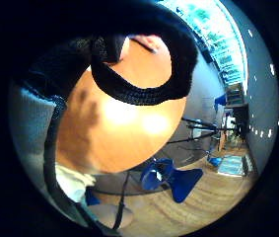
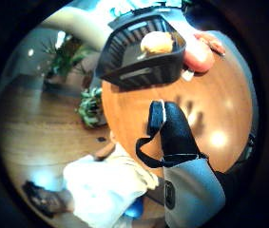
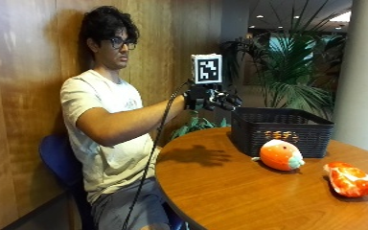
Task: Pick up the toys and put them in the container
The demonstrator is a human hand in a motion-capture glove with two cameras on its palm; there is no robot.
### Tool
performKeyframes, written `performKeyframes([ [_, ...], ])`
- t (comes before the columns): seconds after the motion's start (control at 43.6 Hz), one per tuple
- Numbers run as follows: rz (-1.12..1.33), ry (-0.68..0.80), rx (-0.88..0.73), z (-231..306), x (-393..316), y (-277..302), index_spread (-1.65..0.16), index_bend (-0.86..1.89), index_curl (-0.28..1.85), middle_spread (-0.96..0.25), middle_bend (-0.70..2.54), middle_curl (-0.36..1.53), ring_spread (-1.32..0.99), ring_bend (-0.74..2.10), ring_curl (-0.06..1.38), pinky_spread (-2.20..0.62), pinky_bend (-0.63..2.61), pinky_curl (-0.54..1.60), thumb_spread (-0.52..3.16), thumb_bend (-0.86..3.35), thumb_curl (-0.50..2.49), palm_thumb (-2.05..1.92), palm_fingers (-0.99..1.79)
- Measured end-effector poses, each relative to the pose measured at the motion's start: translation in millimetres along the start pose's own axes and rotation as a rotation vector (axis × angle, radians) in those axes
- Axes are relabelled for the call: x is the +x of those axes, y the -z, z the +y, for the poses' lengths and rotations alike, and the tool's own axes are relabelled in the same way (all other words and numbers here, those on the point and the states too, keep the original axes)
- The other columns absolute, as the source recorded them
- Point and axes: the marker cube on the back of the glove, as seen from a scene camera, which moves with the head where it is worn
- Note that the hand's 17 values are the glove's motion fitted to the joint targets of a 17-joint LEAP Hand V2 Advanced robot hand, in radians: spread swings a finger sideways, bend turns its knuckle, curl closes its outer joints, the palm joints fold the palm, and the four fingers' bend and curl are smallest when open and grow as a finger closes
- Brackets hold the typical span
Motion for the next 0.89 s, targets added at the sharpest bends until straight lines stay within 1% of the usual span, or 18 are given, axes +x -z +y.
performKeyframes([
  [0.092, 0.017, 0.004, -0.007, 17, 6, -7, -0.3, 0.2, 0.47, -0.02, 0.18, 0.42, -0.01, 0.31, 0.52, 0.04, 1.04, 0.31, 1.43, -0.01, 0.41, 0.23, 0.0],
  [0.183, 0.073, -0.05, -0.012, 28, 13, -10, -0.3, 0.2, 0.48, -0.01, 0.17, 0.41, -0.01, 0.31, 0.52, 0.04, 1.03, 0.32, 1.44, -0.01, 0.41, 0.23, 0.01],
  [0.252, 0.046, 0.006, -0.014, 40, 13, -11, -0.3, 0.2, 0.48, -0.01, 0.17, 0.4, -0.01, 0.31, 0.52, 0.04, 1.03, 0.32, 1.44, 0.0, 0.41, 0.23, 0.01],
  [0.298, 0.031, 0.016, -0.014, 45, 12, -11, -0.3, 0.2, 0.48, -0.01, 0.17, 0.4, -0.01, 0.31, 0.52, 0.04, 1.03, 0.32, 1.44, -0.01, 0.4, 0.23, 0.01],
  [0.412, 0.034, -0.076, 0.0, 51, 14, -8, -0.3, 0.2, 0.48, -0.01, 0.18, 0.4, -0.01, 0.3, 0.52, 0.04, 1.02, 0.32, 1.44, -0.01, 0.39, 0.23, 0.01],
  [0.504, 0.044, -0.005, 0.008, 59, 19, -4, -0.3, 0.19, 0.48, -0.01, 0.17, 0.39, -0.01, 0.3, 0.52, 0.04, 1.01, 0.32, 1.45, 0.0, 0.39, 0.23, 0.01],
  [0.619, 0.048, 0.011, 0.018, 63, 26, -2, -0.3, 0.19, 0.49, -0.01, 0.18, 0.39, -0.01, 0.3, 0.52, 0.04, 1.01, 0.32, 1.45, -0.01, 0.39, 0.23, 0.01],
  [0.756, 0.049, -0.058, 0.027, 63, 28, -2, -0.3, 0.19, 0.49, -0.01, 0.18, 0.38, -0.01, 0.3, 0.52, 0.04, 1.01, 0.32, 1.45, -0.01, 0.38, 0.22, 0.02],
  [0.894, 0.131, -0.115, 0.021, 65, 36, -11, -0.3, 0.19, 0.49, -0.01, 0.18, 0.38, -0.01, 0.3, 0.52, 0.04, 0.99, 0.32, 1.45, -0.01, 0.38, 0.22, 0.02],
])
